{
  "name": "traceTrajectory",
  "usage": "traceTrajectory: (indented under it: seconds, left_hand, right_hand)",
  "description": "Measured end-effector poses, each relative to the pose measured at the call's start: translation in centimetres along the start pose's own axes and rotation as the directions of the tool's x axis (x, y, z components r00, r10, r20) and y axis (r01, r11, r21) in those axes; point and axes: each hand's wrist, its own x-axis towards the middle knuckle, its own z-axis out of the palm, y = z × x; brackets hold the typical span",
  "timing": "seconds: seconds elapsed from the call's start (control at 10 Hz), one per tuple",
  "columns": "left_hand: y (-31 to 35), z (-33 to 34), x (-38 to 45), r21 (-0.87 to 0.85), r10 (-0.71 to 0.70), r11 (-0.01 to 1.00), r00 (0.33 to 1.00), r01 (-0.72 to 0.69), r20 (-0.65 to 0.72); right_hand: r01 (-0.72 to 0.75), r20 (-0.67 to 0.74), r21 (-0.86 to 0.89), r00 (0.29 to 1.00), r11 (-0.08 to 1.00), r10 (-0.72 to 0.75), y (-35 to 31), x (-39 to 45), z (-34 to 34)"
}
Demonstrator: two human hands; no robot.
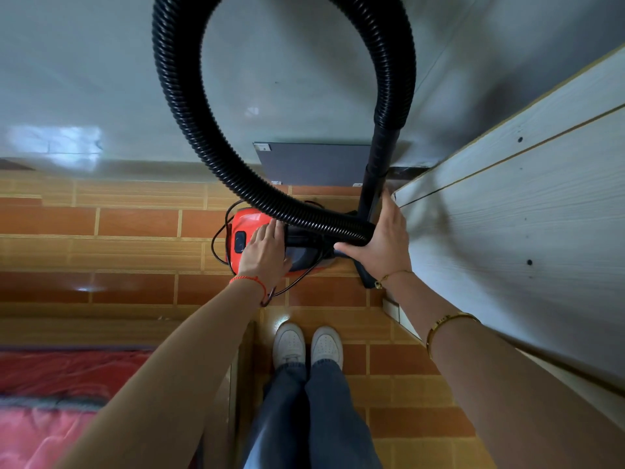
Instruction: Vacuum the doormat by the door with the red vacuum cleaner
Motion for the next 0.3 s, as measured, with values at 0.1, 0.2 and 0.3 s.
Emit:
traceTrajectory:
  seconds: [0.1, 0.2, 0.3]
  left_hand:
    - [0.2, -1.6, -1.7, -0.023, -0.030, 0.999, 0.998, 0.031, 0.056]
    - [0.6, -3.8, -3.7, -0.035, -0.043, 0.998, 0.998, 0.045, 0.049]
    - [0.9, -6.3, -5.8, -0.032, -0.001, 0.999, 0.999, 0.003, 0.050]
  right_hand:
    - [0.023, 0.035, -0.076, 0.999, 0.997, -0.020, -0.7, -1.4, -1.0]
    - [0.058, 0.065, -0.135, 0.997, 0.989, -0.050, -1.3, -2.7, -2.4]
    - [0.101, 0.128, -0.238, 0.989, 0.966, -0.072, -2.5, -4.1, -4.5]
